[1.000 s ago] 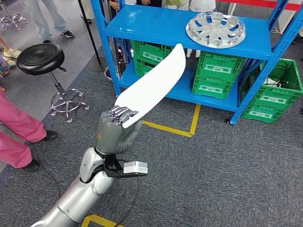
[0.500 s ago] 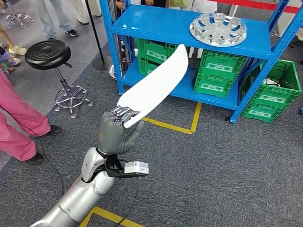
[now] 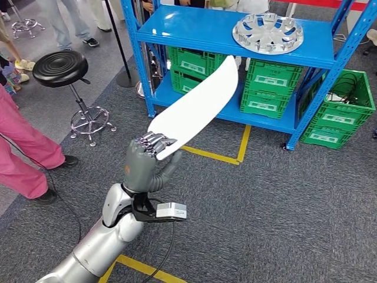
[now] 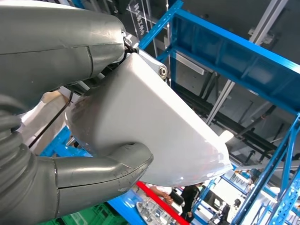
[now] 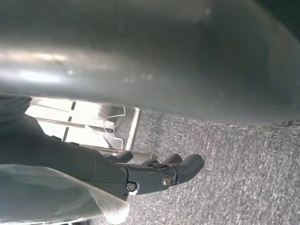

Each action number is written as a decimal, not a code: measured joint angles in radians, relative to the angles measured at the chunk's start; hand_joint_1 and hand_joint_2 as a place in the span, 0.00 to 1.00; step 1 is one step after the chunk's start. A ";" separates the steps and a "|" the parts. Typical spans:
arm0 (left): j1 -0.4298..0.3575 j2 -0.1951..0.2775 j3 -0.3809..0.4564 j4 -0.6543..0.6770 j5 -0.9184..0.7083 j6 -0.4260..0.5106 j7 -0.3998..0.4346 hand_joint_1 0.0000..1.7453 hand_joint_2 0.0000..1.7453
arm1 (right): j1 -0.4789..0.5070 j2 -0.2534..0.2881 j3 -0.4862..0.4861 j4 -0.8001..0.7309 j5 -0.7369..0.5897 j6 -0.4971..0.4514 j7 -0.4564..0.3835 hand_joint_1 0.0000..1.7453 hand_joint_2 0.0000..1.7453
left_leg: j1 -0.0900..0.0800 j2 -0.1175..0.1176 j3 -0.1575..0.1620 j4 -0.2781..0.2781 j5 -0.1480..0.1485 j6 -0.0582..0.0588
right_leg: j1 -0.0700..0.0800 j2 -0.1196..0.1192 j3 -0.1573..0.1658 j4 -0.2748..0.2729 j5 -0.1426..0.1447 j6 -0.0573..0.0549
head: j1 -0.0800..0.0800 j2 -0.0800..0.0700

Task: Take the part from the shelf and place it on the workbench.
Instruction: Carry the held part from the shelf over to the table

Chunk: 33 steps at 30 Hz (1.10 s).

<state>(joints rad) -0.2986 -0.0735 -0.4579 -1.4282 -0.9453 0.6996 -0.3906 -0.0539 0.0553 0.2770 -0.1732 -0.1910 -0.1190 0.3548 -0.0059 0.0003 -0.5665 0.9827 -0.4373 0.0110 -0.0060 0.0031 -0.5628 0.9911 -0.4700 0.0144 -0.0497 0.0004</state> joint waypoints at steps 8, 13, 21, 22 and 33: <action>-0.001 0.007 -0.008 0.000 0.000 0.000 0.004 1.00 1.00 | 0.000 0.000 0.000 0.000 0.001 0.000 0.000 0.00 0.00 | -0.001 0.000 -0.007 0.003 0.003 -0.005 | -0.001 0.000 -0.005 0.000 0.006 0.000 | 0.000 0.000; -0.005 0.012 -0.013 0.000 -0.001 0.000 0.014 1.00 1.00 | 0.000 0.000 0.000 0.000 0.001 0.000 0.000 0.00 0.00 | -0.002 0.000 -0.016 0.013 0.002 0.000 | -0.003 -0.001 -0.010 0.000 0.010 0.007 | 0.000 0.000; -0.021 0.016 -0.022 0.000 -0.002 0.000 0.025 1.00 1.00 | 0.000 0.000 0.000 0.000 0.006 0.001 0.000 0.00 0.00 | 0.006 0.001 -0.021 -0.014 0.032 0.028 | -0.006 -0.002 -0.049 0.080 -0.055 0.029 | 0.002 0.000; -0.023 0.016 -0.023 0.000 -0.003 0.000 0.026 1.00 1.00 | 0.000 0.000 0.000 0.000 0.007 0.001 0.000 0.00 0.00 | 0.005 0.001 -0.026 -0.015 0.036 0.030 | -0.007 -0.002 -0.076 0.146 -0.096 0.032 | 0.002 0.000; -0.027 0.019 -0.036 0.000 -0.004 0.000 0.031 1.00 1.00 | -0.006 0.003 0.001 0.000 0.013 0.001 -0.002 0.00 0.00 | 0.012 -0.006 -0.076 0.012 0.074 -0.020 | -0.017 0.011 0.050 0.007 -0.053 0.022 | -0.002 0.000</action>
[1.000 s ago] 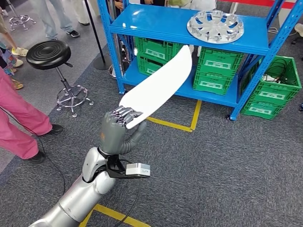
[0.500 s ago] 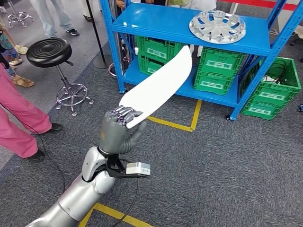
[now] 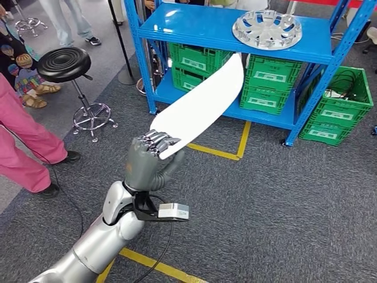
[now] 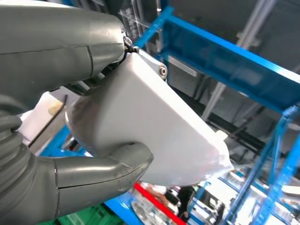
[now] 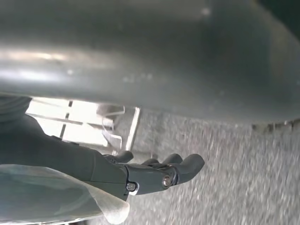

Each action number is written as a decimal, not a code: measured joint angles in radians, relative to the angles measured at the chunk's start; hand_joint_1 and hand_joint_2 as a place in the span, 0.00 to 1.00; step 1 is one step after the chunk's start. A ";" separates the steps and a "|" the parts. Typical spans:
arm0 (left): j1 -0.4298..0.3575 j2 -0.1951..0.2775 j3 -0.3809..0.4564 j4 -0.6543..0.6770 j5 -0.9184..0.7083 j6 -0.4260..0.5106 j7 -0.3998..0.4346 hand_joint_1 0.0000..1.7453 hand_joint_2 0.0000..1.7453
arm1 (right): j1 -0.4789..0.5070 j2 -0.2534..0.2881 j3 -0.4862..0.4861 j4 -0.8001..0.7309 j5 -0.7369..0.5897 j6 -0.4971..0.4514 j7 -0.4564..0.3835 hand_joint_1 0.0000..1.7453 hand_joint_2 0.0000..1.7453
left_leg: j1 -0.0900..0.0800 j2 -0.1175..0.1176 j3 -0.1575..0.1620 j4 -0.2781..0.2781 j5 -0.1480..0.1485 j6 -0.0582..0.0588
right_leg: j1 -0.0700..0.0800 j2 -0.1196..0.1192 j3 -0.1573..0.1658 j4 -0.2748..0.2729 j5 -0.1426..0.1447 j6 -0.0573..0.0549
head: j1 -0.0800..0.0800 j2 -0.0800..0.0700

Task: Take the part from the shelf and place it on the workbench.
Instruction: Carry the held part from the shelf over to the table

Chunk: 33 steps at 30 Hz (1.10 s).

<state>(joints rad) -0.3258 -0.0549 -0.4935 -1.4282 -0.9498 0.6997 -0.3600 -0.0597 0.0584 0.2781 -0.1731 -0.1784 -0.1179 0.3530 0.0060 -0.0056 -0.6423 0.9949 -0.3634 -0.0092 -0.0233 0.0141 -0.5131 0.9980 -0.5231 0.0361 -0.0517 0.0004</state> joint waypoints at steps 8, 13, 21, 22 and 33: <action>0.001 0.009 -0.005 0.001 0.003 0.000 0.000 1.00 1.00 | 0.002 -0.001 0.000 0.000 0.000 0.000 0.000 0.00 0.00 | 0.000 0.002 -0.056 0.286 -0.200 -0.002 | 0.022 -0.013 -0.069 0.000 0.055 -0.045 | -0.009 0.000; -0.007 0.010 -0.010 0.000 0.014 0.000 0.000 1.00 1.00 | 0.001 -0.001 0.000 0.000 0.000 0.002 0.000 0.00 0.00 | -0.020 0.003 0.140 0.007 -0.144 0.026 | 0.027 -0.016 -0.088 0.000 0.079 -0.032 | -0.009 0.000; -0.006 0.010 -0.013 0.001 0.015 0.000 0.000 1.00 1.00 | 0.002 -0.001 0.000 0.000 -0.003 0.009 0.000 0.00 0.00 | -0.022 0.003 0.133 -0.012 -0.135 0.031 | 0.029 -0.016 -0.093 -0.010 0.102 -0.038 | -0.007 0.000; -0.005 0.010 -0.013 0.001 0.015 0.000 0.000 1.00 1.00 | 0.002 -0.001 0.000 0.000 -0.003 0.009 0.000 0.00 0.00 | -0.023 0.003 0.131 -0.012 -0.133 0.032 | 0.028 -0.016 -0.094 -0.012 0.104 -0.036 | -0.007 0.000; -0.005 0.010 -0.014 0.001 0.016 0.000 -0.002 1.00 1.00 | 0.003 -0.001 0.000 0.000 0.000 0.011 0.002 0.00 0.00 | -0.027 0.003 0.126 -0.010 -0.130 0.038 | 0.024 -0.016 -0.098 -0.014 0.110 -0.028 | -0.007 0.000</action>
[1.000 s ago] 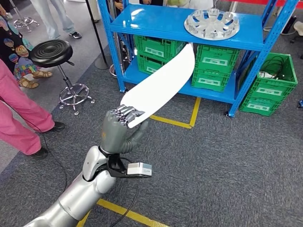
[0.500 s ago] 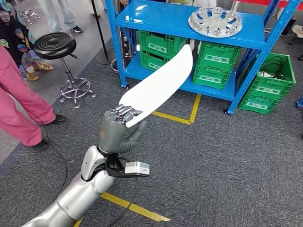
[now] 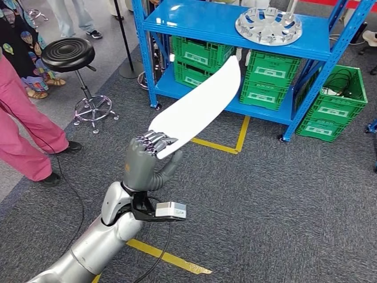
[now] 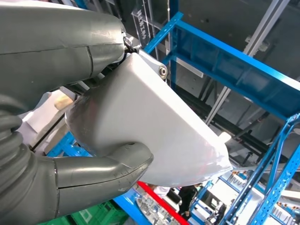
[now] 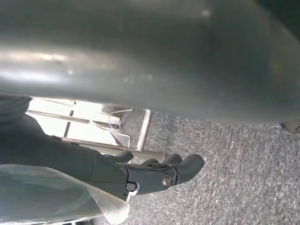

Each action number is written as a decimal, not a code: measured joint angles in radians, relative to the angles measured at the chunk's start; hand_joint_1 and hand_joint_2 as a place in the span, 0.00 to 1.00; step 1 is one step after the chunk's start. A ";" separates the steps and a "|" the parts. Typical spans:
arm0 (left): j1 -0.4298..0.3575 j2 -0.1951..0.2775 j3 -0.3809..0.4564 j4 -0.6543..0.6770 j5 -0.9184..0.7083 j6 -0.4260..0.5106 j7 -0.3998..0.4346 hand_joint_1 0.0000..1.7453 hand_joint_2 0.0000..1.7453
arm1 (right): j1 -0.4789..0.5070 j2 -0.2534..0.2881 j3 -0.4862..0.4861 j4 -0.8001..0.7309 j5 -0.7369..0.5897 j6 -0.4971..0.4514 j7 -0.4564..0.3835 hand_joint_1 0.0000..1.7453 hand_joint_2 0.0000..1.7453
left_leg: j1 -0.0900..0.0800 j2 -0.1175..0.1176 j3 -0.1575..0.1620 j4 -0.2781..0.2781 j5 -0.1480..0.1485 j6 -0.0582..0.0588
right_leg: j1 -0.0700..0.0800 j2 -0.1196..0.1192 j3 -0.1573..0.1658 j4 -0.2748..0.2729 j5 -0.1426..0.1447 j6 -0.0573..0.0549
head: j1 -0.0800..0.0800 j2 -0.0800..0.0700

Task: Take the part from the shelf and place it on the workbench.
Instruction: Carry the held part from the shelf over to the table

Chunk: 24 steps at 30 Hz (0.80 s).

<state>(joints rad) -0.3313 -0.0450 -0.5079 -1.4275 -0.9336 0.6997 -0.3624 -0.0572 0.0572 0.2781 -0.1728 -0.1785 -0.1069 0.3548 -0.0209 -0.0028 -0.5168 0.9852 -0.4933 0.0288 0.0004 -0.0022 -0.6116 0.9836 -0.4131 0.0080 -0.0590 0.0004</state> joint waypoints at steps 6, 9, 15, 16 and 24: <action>0.000 0.000 -0.001 0.000 -0.003 0.000 0.005 1.00 1.00 | 0.000 0.000 0.000 0.000 0.001 -0.008 0.000 0.00 0.00 | 0.000 0.000 -0.001 0.000 0.000 0.000 | 0.000 0.000 -0.001 0.000 0.000 0.000 | 0.000 0.000; 0.000 0.000 -0.001 0.000 -0.007 0.000 0.006 1.00 1.00 | 0.000 0.000 0.000 0.000 0.003 -0.014 0.000 0.00 0.00 | 0.001 0.000 -0.001 0.000 0.000 0.000 | 0.000 0.000 -0.002 0.000 0.000 0.000 | 0.000 0.000; 0.000 0.000 -0.001 0.000 -0.011 0.000 0.011 1.00 1.00 | 0.000 0.000 0.000 0.000 0.004 -0.026 -0.003 0.00 0.00 | 0.001 0.000 -0.002 0.000 0.000 0.000 | 0.000 0.000 -0.002 0.001 0.000 0.000 | 0.000 0.000; 0.000 0.000 -0.001 0.000 -0.012 0.000 0.012 1.00 1.00 | 0.000 0.000 0.000 0.000 0.004 -0.028 -0.004 0.00 0.00 | 0.001 0.000 -0.002 0.000 0.000 0.000 | 0.000 0.000 -0.002 0.001 0.000 0.000 | 0.000 0.000; 0.000 0.000 -0.001 0.000 -0.014 0.000 0.019 1.00 1.00 | 0.000 0.000 0.000 0.000 0.007 -0.035 -0.006 0.00 0.00 | 0.001 0.000 -0.002 0.000 0.000 0.000 | 0.000 0.000 -0.002 0.001 0.000 0.000 | 0.000 0.000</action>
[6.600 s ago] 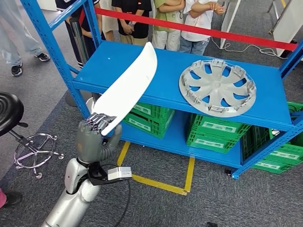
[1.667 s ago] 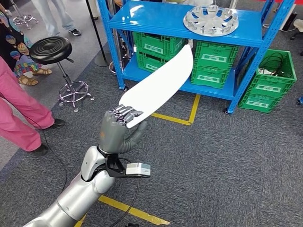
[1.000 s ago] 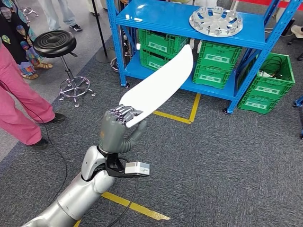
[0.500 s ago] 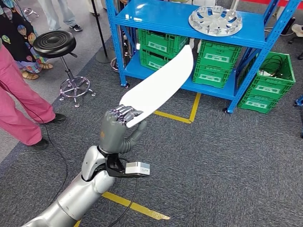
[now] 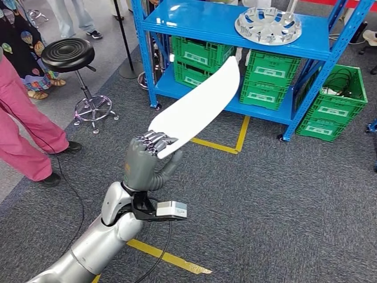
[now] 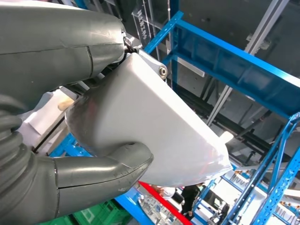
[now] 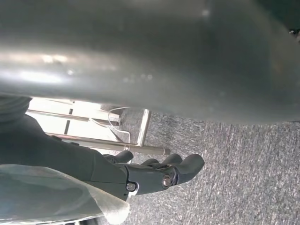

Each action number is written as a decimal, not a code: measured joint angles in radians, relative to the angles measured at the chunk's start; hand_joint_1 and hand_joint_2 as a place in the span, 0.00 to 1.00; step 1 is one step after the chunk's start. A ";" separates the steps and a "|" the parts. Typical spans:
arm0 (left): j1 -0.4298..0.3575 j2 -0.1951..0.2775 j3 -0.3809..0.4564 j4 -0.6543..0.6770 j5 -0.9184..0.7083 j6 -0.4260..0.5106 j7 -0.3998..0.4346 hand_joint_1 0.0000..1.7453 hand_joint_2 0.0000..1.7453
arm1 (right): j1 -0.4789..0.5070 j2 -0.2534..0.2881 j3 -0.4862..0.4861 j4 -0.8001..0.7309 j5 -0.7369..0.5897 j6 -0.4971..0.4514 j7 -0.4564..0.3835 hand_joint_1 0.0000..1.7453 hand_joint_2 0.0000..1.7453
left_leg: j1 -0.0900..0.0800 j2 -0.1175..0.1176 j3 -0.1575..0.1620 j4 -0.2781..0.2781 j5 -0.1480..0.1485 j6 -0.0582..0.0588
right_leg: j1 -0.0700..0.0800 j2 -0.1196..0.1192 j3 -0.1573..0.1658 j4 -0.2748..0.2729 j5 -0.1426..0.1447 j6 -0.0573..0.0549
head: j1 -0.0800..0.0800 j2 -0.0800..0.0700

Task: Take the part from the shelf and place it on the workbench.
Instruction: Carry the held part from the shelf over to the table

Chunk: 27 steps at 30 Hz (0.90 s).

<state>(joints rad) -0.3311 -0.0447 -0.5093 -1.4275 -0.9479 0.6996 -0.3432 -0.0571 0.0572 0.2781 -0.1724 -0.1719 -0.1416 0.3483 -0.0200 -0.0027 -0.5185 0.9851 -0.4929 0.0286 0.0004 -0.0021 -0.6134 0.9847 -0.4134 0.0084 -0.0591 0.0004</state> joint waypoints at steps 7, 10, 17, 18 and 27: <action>0.001 0.002 0.000 0.000 -0.005 0.000 0.005 1.00 1.00 | 0.000 0.000 0.000 0.000 0.006 -0.007 0.000 0.00 0.00 | 0.000 0.000 0.000 0.000 0.000 0.000 | 0.000 0.000 0.000 0.000 0.000 0.000 | 0.000 0.000; 0.003 0.004 0.000 0.000 -0.005 0.000 0.005 1.00 1.00 | 0.000 0.000 0.000 0.000 0.008 -0.012 0.000 0.00 0.00 | 0.000 0.000 -0.001 0.000 0.000 0.000 | 0.000 0.000 -0.001 0.000 0.000 0.000 | 0.000 0.000; 0.007 0.006 0.000 0.000 -0.005 0.000 0.005 1.00 1.00 | 0.000 0.000 0.000 0.000 0.014 -0.014 -0.001 0.00 0.00 | 0.000 0.000 -0.001 0.000 0.000 0.000 | 0.000 0.000 -0.001 0.000 0.000 0.000 | 0.000 0.000; 0.007 0.006 0.000 0.000 -0.005 0.000 0.005 1.00 1.00 | 0.000 0.000 0.000 0.000 0.014 -0.014 -0.001 0.00 0.00 | 0.000 0.000 -0.001 0.000 0.000 0.000 | 0.000 0.000 -0.001 0.000 0.000 0.000 | 0.000 0.000; 0.014 0.005 0.000 0.000 -0.005 0.000 0.005 1.00 1.00 | 0.003 0.000 0.000 0.000 0.014 -0.023 0.001 0.00 0.00 | 0.000 0.000 -0.002 0.000 0.000 0.000 | 0.000 0.000 -0.002 0.000 0.000 0.000 | 0.000 0.000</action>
<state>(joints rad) -0.3172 -0.0393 -0.5089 -1.4279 -0.9525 0.6999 -0.3386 -0.0538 0.0569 0.2785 -0.1720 -0.1575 -0.1646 0.3489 -0.0200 -0.0027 -0.5202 0.9851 -0.4930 0.0286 0.0004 -0.0022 -0.6151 0.9847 -0.4134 0.0084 -0.0590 0.0004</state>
